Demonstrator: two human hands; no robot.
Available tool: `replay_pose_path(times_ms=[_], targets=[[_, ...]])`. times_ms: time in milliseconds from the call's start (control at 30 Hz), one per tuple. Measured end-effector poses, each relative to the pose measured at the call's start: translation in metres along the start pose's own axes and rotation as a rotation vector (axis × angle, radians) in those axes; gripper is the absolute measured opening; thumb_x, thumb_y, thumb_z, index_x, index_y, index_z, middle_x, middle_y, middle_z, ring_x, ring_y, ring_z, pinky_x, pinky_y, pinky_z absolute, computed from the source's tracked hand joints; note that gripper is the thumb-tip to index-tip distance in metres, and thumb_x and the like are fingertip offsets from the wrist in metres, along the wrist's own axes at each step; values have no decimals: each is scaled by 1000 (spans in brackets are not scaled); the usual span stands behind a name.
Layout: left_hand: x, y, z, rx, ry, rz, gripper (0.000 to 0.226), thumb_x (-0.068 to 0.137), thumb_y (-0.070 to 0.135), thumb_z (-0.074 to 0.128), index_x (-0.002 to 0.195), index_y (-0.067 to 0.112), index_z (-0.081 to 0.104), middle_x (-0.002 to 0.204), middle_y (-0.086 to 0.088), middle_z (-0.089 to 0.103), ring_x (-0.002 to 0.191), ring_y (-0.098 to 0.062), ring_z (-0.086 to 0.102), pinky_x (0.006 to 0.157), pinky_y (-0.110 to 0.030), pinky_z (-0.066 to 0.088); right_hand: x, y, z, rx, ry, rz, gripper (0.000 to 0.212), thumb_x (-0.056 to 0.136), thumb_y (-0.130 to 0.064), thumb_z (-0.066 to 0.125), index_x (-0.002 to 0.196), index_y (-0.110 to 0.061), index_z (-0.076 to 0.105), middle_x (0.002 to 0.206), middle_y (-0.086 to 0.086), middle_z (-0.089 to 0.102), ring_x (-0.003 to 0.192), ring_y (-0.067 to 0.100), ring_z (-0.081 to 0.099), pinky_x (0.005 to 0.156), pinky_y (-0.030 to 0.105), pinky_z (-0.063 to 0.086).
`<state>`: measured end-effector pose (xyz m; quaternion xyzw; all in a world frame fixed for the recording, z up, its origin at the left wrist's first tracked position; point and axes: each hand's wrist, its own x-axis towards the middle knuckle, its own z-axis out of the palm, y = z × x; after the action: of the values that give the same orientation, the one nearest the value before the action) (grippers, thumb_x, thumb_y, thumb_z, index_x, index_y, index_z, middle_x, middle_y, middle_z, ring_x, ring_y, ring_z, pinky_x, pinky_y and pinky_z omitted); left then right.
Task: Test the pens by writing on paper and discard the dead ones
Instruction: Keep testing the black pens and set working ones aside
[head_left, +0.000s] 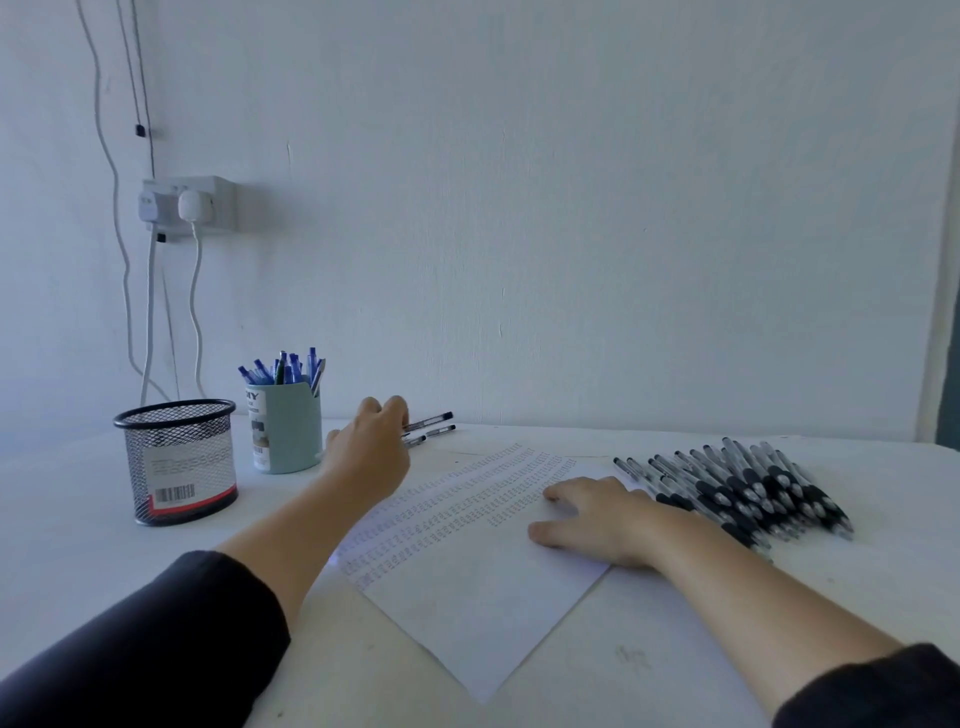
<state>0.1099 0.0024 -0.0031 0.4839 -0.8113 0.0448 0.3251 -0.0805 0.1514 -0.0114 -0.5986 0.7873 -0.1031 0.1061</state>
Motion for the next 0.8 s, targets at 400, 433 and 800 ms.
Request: replay_pose_path(times_ms=[400, 433, 800], targets=[[-21, 42, -5, 243, 99, 122, 50, 74, 69, 54, 70, 19, 46, 61, 8, 46, 67, -15, 47, 79, -35, 23, 9, 6, 3, 6, 1, 11, 70, 81, -66, 48, 144, -39, 32, 152, 3, 27, 140, 28, 25, 112, 41, 27], [-21, 42, -6, 240, 102, 121, 50, 73, 69, 53, 67, 20, 43, 60, 8, 45, 64, -15, 46, 78, -34, 23, 9, 5, 3, 7, 0, 12, 69, 82, -65, 48, 144, -38, 32, 152, 3, 27, 140, 28, 25, 112, 41, 27], [-22, 42, -9, 150, 104, 133, 48, 71, 64, 45, 71, 16, 45, 60, 8, 42, 60, -15, 39, 76, -32, 24, 12, 7, 5, -1, -1, 16, 77, 75, -70, 47, 144, -39, 30, 153, 1, 27, 140, 28, 25, 112, 43, 27]])
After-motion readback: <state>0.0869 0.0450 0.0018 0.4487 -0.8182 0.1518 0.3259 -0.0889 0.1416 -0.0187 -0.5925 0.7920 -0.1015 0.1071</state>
